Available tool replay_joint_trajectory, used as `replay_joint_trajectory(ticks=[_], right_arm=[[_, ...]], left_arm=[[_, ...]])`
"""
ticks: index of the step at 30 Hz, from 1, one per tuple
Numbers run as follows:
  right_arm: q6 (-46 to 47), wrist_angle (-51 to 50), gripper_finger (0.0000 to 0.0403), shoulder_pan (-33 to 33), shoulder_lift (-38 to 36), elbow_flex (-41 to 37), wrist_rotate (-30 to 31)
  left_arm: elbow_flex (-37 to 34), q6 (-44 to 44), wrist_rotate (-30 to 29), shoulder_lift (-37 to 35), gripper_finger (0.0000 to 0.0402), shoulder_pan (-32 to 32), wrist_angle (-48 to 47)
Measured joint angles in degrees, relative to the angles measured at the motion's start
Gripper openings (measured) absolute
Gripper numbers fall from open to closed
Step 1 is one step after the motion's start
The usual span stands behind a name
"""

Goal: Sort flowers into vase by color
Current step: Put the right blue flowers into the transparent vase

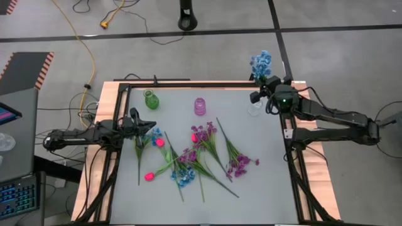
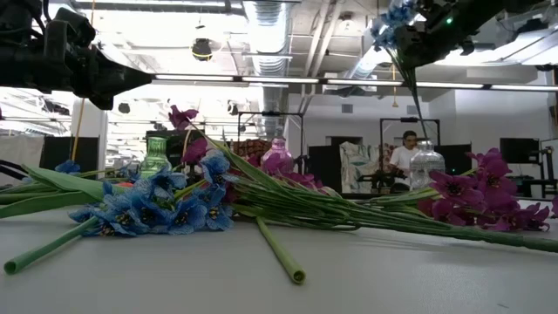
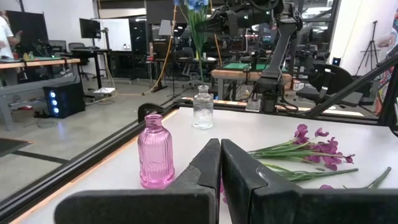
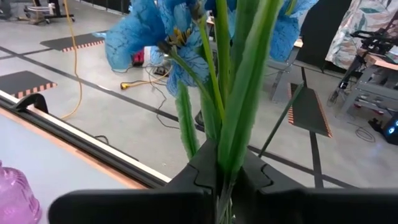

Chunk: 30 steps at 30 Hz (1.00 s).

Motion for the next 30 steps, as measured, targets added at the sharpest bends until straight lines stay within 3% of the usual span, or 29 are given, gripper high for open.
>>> replay_joint_trajectory(ticks=[30], right_arm=[[2.88, -7.84, 0.0062, 0.02, -0.07, 0.0, -0.02]], left_arm=[[0.01, -0.01, 0.0, 0.01, 0.0, 0.01, 0.0]])
